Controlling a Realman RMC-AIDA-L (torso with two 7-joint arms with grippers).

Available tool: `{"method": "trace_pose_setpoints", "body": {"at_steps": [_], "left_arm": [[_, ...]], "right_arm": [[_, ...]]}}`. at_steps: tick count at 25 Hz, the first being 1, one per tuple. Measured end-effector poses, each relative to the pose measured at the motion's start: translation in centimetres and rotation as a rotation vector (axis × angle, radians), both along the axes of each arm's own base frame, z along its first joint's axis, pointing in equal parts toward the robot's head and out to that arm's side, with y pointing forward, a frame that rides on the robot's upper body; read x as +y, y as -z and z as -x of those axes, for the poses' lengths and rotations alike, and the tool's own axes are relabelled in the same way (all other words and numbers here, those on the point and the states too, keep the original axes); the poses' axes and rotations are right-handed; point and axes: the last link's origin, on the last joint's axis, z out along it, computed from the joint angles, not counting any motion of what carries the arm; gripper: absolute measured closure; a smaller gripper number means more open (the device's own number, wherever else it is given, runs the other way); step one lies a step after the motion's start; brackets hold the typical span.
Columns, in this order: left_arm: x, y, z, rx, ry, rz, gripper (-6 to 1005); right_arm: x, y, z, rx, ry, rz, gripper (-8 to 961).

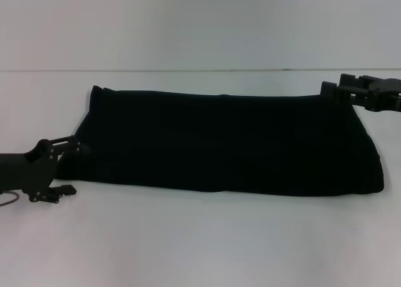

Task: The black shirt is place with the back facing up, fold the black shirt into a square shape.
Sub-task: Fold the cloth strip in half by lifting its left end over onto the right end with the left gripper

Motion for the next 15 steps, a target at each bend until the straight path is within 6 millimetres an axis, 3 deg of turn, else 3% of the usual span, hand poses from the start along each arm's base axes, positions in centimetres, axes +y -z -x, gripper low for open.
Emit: {"method": "trace_pose_setpoints", "body": {"at_steps": [15], "left_arm": [[0.54,-0.65,0.45,0.027,-0.015,-0.039,51]], "right_arm": [[0.12,0.0,0.12,-0.001,-0.002,-0.002,146]]}}
